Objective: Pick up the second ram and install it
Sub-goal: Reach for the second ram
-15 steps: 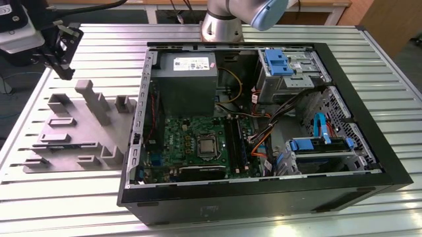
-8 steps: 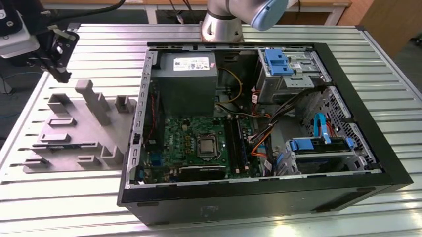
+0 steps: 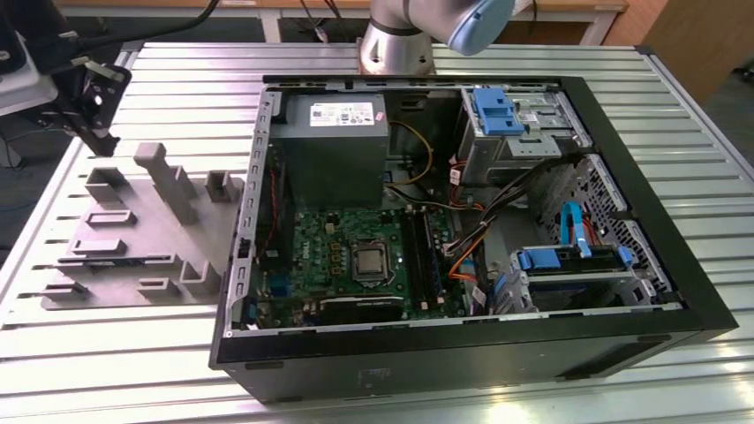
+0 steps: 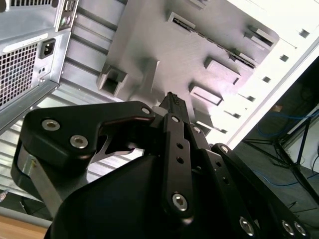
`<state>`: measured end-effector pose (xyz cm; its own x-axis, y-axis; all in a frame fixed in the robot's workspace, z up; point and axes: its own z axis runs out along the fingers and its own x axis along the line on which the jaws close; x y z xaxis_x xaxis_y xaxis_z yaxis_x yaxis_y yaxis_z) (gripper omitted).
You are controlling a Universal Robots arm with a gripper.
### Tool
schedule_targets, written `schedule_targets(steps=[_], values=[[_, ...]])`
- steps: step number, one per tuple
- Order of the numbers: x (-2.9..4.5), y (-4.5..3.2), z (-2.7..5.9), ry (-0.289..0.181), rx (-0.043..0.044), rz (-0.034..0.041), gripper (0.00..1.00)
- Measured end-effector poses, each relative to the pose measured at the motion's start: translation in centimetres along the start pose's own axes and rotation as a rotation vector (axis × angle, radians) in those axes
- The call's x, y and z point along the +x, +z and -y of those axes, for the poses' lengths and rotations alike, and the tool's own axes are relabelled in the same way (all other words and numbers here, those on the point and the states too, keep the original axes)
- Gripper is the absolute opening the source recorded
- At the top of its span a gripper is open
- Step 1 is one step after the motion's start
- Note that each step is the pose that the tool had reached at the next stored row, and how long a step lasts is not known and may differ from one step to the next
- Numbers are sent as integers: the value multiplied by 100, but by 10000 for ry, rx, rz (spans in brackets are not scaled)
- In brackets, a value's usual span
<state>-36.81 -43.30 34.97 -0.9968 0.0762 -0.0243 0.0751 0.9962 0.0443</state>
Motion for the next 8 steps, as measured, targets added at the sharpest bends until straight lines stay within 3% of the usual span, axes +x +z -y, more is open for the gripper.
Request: schedule_targets(steps=[8], values=[[87, 77, 44, 0, -1, -3, 11]])
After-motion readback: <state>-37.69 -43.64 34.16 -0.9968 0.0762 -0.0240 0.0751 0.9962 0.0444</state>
